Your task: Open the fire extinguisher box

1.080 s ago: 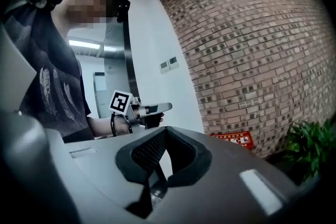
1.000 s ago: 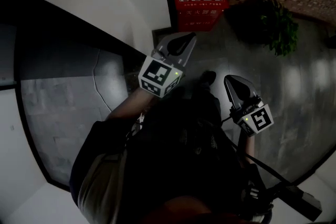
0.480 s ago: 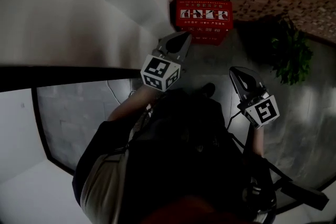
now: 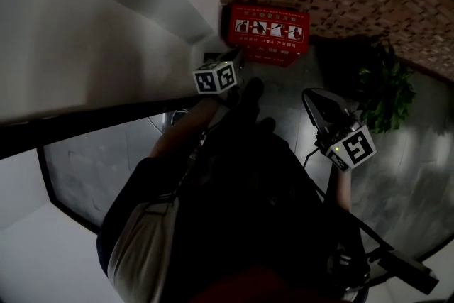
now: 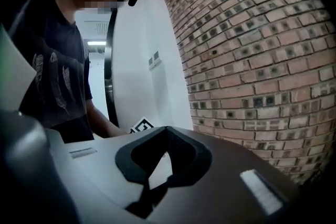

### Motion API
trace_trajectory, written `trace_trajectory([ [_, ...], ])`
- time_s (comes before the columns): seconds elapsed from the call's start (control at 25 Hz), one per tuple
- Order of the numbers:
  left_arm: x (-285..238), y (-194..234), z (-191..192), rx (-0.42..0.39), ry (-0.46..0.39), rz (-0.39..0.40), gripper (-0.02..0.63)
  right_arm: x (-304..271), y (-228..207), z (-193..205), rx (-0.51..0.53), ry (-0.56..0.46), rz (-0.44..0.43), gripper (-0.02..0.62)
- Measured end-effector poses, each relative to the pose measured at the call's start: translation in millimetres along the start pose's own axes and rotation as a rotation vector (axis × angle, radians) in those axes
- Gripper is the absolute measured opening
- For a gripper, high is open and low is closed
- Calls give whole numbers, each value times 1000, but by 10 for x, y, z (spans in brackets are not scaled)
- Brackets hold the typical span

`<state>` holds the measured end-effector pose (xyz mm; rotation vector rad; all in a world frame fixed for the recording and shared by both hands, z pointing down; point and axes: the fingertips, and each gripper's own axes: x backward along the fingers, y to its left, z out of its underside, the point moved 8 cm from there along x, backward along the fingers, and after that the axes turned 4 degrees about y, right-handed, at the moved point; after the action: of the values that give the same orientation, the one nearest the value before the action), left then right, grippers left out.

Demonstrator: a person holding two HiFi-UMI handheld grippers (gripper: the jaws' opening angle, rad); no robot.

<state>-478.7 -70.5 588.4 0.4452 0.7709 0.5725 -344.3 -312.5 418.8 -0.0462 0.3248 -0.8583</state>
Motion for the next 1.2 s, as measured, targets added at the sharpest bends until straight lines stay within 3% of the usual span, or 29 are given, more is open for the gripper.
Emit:
trace_trajectory([
  [0.12,-393,331,22,114,48,42,-5,-222,-197,-125,-3,18,-2,0],
  [0.24,-717,667,152,282,102,109,-5,-462,-367,-200,-47,53,-18,0],
  [0.28,-832,778,178,324,115,116,31,-563,-453,-228,-59,66,-25,0],
  [0.32,-945,885,198,360,128,114,154,-670,-540,-257,-63,80,-29,0],
  [0.36,-1038,986,230,394,144,106,217,-773,-608,-285,-63,94,-31,0],
  [0.56,-1298,1400,338,546,170,49,222,-1194,-806,-373,-84,131,-36,0],
  [1.0,-1568,1758,456,557,278,-88,221,-1622,-970,-346,-125,201,-126,0],
  [1.2,-1564,1798,513,572,241,-108,205,-1662,-1098,-269,-167,238,-158,0],
])
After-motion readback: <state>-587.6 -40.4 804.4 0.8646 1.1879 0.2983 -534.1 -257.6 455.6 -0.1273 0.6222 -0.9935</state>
